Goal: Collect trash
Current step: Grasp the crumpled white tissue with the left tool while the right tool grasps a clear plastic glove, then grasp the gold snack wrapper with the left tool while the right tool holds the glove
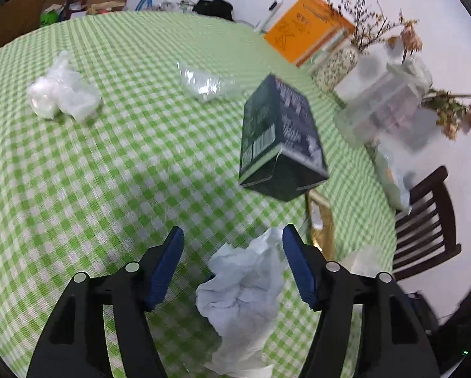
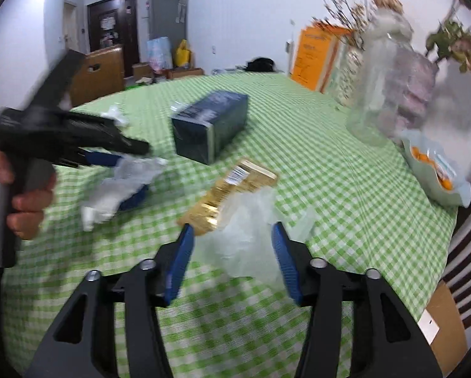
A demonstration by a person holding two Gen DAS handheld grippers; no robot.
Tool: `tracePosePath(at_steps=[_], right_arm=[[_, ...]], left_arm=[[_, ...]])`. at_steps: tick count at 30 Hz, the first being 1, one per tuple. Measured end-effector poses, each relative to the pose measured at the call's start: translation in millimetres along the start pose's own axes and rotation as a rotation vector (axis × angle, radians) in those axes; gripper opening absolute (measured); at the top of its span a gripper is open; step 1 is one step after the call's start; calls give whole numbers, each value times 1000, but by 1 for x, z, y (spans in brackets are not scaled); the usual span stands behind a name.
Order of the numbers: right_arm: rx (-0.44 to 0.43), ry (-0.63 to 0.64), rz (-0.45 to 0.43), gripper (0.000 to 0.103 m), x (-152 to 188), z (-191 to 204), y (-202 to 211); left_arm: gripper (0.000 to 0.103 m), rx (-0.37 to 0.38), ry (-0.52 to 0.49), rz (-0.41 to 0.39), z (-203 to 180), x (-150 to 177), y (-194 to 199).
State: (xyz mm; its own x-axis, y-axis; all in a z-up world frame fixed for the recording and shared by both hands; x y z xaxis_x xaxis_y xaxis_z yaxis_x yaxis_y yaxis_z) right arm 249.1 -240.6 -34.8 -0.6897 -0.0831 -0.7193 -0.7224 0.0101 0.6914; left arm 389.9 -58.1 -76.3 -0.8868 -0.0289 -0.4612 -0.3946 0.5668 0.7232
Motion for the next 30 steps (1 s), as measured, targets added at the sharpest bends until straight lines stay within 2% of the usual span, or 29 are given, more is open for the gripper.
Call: tracePosePath(at_steps=[2,3,4,5,6,10,12,15,17,19,21,24,26,30], right_arm=[[4,-21,50,54,7,-5,-16],[0,-23,66,38,9,-5,-19],[-7,-22,76,17,11,-4,-22],[-15,-24,82,13,13,-4,-22],[-25,-26,81,5,13,-3,-20],[-1,-22,-12,3,1,-7,13],[9,-41,-55,3,-4,-17,29],[27,-85,-102,3,-5,-36,51],[29,-117,-118,3,0,-50,61],[29,-134,-126,3,6,-58,68],[32,-146,-125,3,13,-65,73],[40,-159,-131,3,24,-79,84],[39,-184,-147,3,30,-91,93],[46,-227,-157,3,51,-112,105]], left_arm=[[62,5,-34,-26,-11,-1,10],[62,10,-48,-34,-17,-2,14],[62,15,-65,-46,-23,-2,19],[62,21,-79,-53,-28,-2,21],[62,28,-98,-61,-34,-1,24],[63,43,-157,-61,-53,3,27],[63,41,-192,-56,-63,6,28],[63,93,-256,-60,-88,14,31],[63,89,-278,-41,-106,23,20],[63,52,-285,18,-120,35,-4],[63,-22,-316,51,-131,45,-27],[63,-187,-396,71,-149,53,-66],[63,-288,-484,105,-159,61,-82],[63,-198,-523,133,-164,80,-64]])
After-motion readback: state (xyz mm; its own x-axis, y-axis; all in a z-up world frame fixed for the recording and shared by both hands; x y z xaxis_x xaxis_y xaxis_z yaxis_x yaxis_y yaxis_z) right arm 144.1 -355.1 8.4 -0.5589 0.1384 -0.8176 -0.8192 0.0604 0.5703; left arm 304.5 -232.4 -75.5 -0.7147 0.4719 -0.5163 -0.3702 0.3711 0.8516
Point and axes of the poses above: each gripper's, at about its wrist camera, not at the fingertips, and y roughly against the way its jaws point, z to its left, x to its underside, the point moved 2 cm from there along -y, roughly the way its jaws point, and after that the axes turned 4 degrees about x, right-handed, at the moved point
